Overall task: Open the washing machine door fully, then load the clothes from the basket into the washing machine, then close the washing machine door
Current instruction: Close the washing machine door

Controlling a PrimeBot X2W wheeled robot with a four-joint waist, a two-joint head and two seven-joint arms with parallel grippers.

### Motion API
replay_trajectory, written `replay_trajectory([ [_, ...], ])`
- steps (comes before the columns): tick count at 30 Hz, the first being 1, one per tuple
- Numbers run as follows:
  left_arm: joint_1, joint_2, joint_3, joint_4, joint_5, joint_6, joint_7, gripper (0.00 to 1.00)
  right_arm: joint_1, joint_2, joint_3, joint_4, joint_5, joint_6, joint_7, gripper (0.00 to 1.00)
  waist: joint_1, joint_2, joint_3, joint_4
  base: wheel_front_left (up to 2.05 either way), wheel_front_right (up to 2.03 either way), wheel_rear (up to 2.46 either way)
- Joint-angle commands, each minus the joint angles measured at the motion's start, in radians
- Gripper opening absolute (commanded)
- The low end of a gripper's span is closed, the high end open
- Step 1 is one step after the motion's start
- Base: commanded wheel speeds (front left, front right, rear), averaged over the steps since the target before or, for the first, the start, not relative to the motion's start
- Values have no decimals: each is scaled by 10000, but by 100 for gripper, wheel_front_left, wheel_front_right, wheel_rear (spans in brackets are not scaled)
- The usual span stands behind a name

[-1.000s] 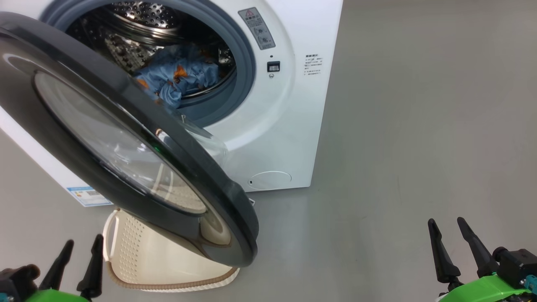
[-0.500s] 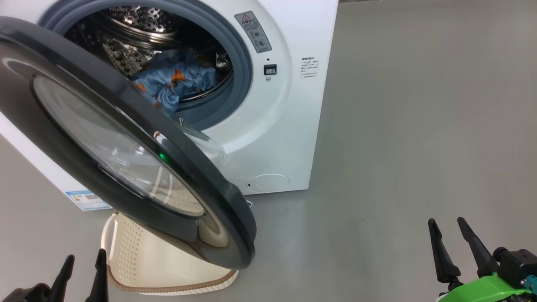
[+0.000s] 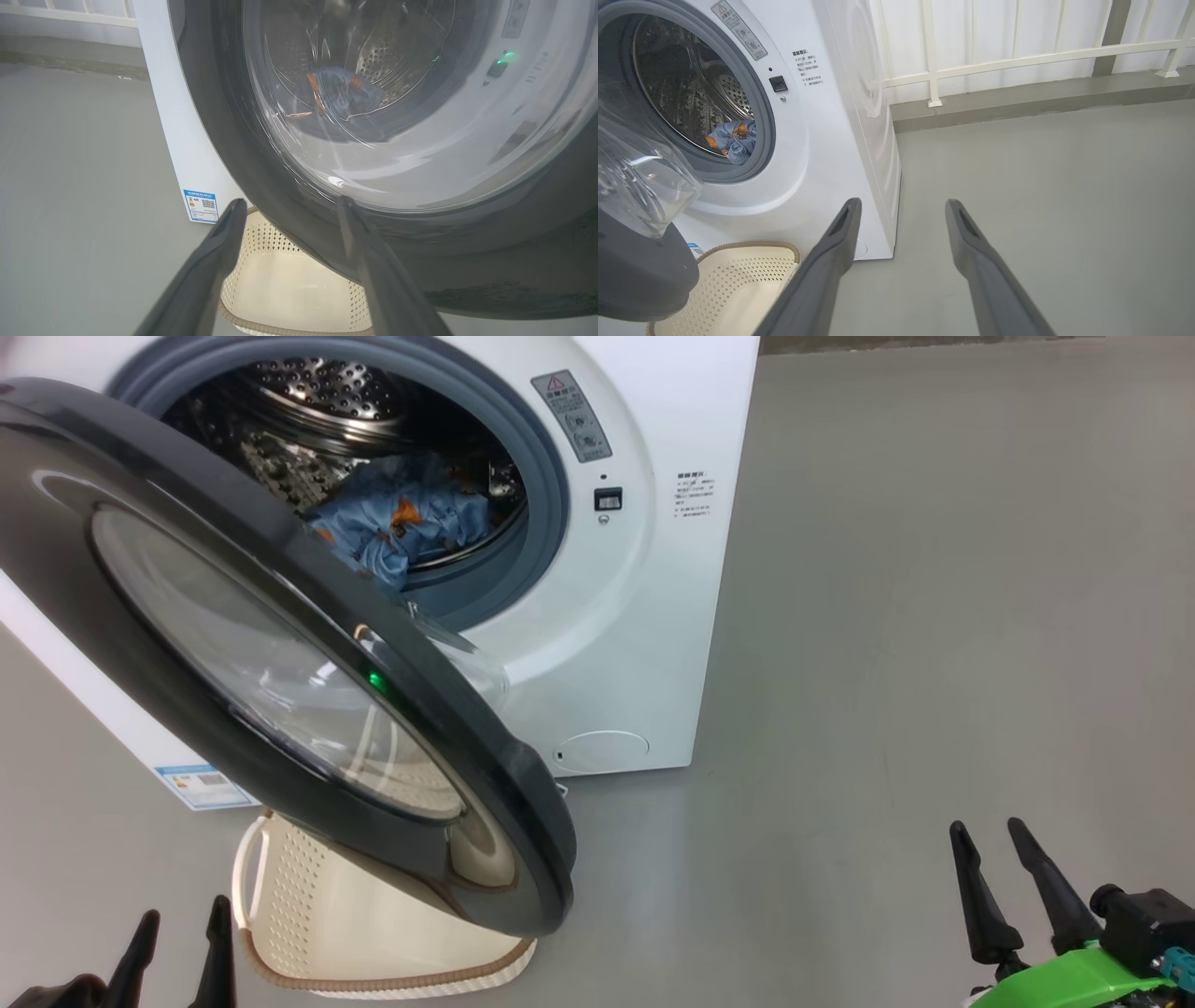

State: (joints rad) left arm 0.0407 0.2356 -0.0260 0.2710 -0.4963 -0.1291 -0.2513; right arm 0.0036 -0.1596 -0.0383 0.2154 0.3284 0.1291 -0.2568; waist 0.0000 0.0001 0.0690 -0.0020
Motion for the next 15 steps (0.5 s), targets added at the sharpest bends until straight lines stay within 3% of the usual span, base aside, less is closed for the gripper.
replay_trajectory([
  [1,-184,165,419,-276,51,-16,-104,100,-188,-113,299,-309,114,16,-49,0,0,-1,-36,-1,0,0,0],
  [15,-156,-5,399,-716,136,-16,-105,100,-1551,64,1563,-2239,453,16,-49,0,0,-1,-249,337,0,0,0],
])
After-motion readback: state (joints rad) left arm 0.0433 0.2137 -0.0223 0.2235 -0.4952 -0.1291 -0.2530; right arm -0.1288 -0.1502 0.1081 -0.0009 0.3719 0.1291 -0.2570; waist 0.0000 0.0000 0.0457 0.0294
